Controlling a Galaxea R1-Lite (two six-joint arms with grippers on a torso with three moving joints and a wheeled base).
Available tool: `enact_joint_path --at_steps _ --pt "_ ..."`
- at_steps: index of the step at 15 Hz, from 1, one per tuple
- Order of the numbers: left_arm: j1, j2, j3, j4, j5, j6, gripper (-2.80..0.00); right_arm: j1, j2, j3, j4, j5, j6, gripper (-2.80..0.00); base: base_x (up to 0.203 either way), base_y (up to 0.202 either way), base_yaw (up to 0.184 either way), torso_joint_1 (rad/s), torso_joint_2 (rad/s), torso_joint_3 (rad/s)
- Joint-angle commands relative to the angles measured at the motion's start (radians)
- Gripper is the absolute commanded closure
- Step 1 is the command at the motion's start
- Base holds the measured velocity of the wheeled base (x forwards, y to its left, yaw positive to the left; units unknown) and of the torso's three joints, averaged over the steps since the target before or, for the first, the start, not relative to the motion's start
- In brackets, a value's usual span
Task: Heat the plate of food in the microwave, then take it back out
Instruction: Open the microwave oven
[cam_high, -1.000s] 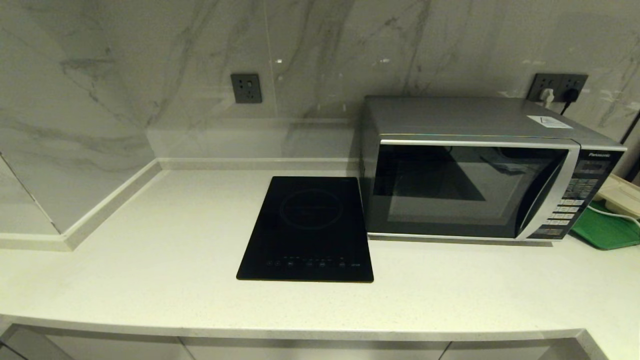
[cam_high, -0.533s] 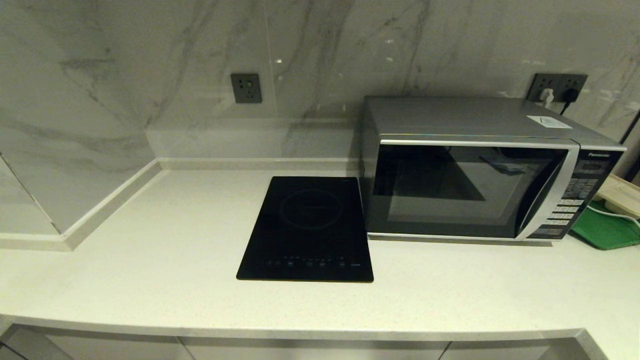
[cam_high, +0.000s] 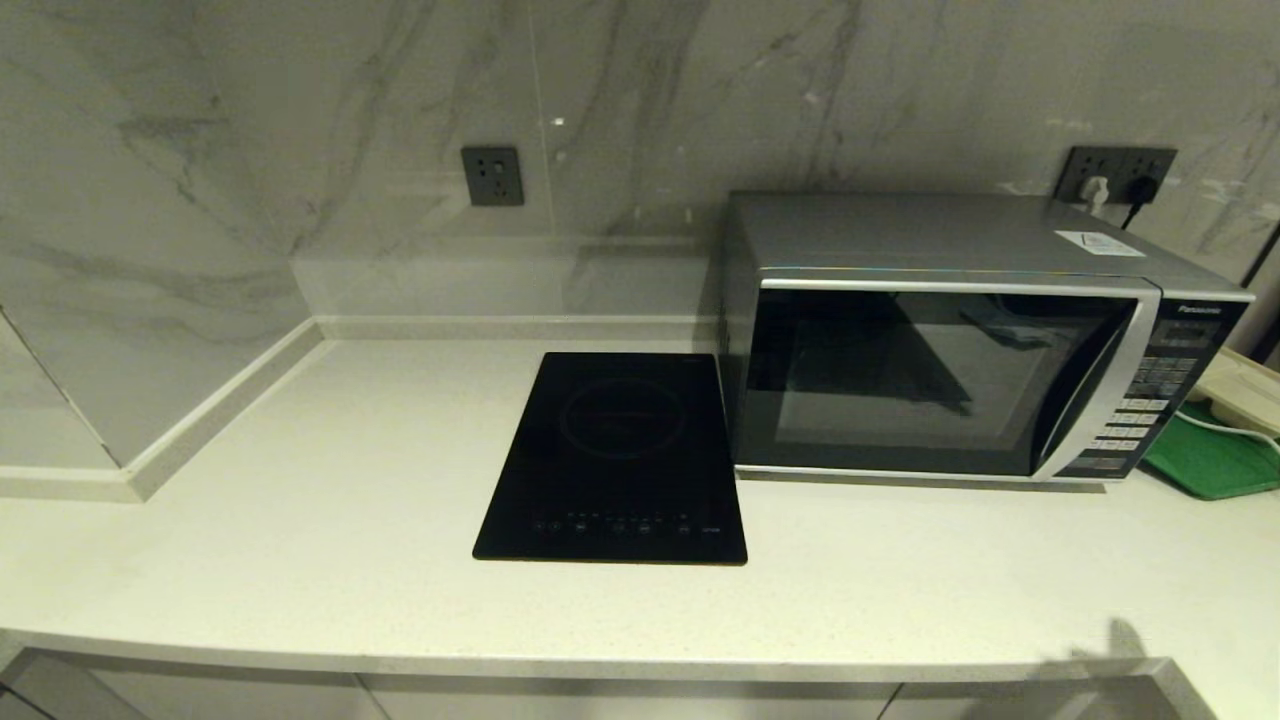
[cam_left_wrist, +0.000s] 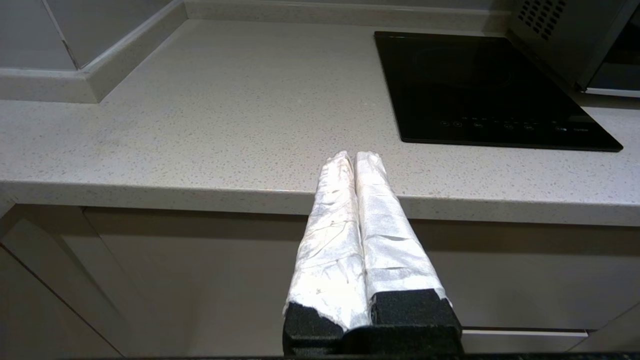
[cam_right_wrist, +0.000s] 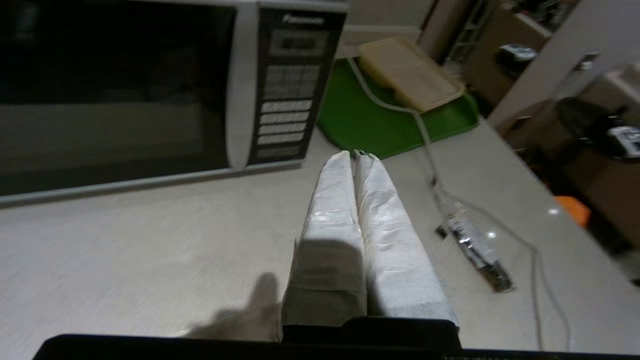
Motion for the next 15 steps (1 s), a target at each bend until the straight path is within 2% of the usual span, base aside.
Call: enact_joint_path --at_steps 1,3,8,10,13,14,15 --pt "0.000 0.000 0.000 -0.001 0.001 -0.001 0.00 0.008 0.254 -0.047 -0.149 -0.094 -0.034 0.00 0.000 0.000 0.000 0.000 0.00 0.000" --pt "0.000 0.000 0.000 -0.001 0.001 -0.001 0.00 0.042 0.362 -0.073 -0.236 -0.149 -0.049 0.00 0.000 0.000 0.000 0.000 0.00 0.000" --pt "0.000 0.000 0.000 -0.001 0.001 -0.001 0.00 0.200 0.567 -0.128 -0.371 -0.284 -0.040 0.00 0.000 0.000 0.000 0.000 0.00 0.000" --pt "0.000 0.000 0.000 -0.001 0.001 -0.001 0.00 0.248 0.635 -0.151 -0.387 -0.302 -0.040 0.00 0.000 0.000 0.000 0.000 0.00 0.000" --pt "0.000 0.000 0.000 -0.001 0.001 -0.001 0.00 0.259 0.722 -0.147 -0.423 -0.313 -0.038 0.00 0.000 0.000 0.000 0.000 0.00 0.000" --pt "0.000 0.000 0.000 -0.001 0.001 -0.001 0.00 0.259 0.738 -0.140 -0.434 -0.330 -0.038 -2.80 0.000 0.000 0.000 0.000 0.00 0.000" --pt "0.000 0.000 0.000 -0.001 0.001 -0.001 0.00 0.259 0.745 -0.136 -0.437 -0.335 -0.029 -2.80 0.000 0.000 0.000 0.000 0.00 0.000"
